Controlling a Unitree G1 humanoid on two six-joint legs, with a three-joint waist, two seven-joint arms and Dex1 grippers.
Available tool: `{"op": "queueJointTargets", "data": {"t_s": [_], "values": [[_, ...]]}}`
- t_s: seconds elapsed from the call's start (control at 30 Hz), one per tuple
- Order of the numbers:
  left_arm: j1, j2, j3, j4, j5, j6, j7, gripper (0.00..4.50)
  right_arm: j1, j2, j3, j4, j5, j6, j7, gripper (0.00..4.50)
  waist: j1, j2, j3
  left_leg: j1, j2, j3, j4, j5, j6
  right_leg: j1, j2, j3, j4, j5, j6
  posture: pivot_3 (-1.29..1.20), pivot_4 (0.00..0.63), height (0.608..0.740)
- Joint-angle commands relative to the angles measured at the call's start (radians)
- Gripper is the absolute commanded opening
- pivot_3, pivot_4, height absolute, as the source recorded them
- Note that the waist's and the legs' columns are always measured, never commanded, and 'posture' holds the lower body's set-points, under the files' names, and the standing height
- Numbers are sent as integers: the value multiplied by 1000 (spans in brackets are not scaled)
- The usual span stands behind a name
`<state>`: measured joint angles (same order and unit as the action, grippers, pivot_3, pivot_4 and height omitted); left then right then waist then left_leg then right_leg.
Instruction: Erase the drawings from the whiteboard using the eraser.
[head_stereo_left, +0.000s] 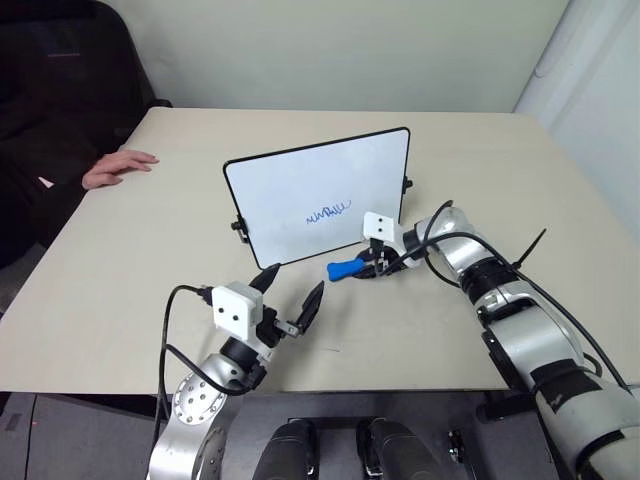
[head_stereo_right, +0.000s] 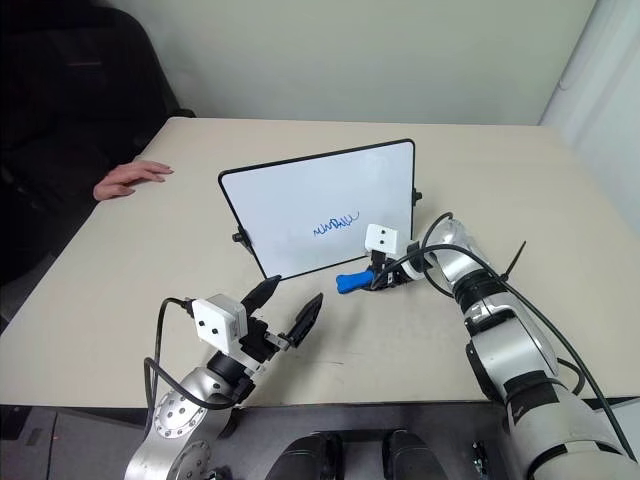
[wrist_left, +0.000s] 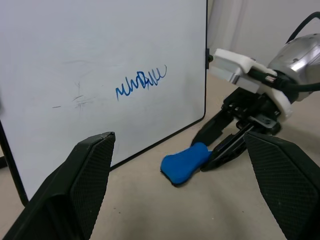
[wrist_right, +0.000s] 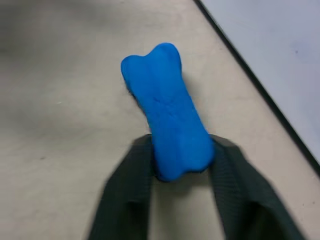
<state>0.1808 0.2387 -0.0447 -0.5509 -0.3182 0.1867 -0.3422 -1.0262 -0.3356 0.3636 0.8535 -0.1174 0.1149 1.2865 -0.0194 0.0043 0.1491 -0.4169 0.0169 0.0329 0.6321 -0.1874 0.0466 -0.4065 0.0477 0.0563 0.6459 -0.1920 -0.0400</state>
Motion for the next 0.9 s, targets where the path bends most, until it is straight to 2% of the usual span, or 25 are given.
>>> {"op": "queueJointTargets", "data": {"t_s": [0.03,0.27,0.47,0.6,0.9], "values": [[3,4,-4,-48,-3,-2,-3,4500,49,-28,-30,-170,41,66,29,895,0,0,0,0,0,0,0,0,0,0,0,0,0,0,0,0,150,740],[10,4,-3,-54,12,-11,10,4500,194,-93,-57,-520,87,298,13,895,-1,0,0,1,0,0,0,0,0,1,0,-1,0,-1,0,0,150,740],[25,-9,9,-67,1,-16,21,4500,340,-105,-195,-850,179,569,-148,895,-1,0,0,4,0,0,-1,3,0,5,0,-1,0,-1,1,0,150,740],[36,-8,19,-88,-5,-16,25,4500,428,-78,-290,-1006,246,734,-278,895,-1,0,0,9,0,0,-1,3,0,9,0,-1,0,-7,11,0,150,740],[35,-5,27,-91,-7,-10,24,4500,586,-66,-346,-1256,303,964,-508,895,1,0,0,12,0,0,-2,3,-1,11,0,-1,0,-8,12,0,150,740]]}}
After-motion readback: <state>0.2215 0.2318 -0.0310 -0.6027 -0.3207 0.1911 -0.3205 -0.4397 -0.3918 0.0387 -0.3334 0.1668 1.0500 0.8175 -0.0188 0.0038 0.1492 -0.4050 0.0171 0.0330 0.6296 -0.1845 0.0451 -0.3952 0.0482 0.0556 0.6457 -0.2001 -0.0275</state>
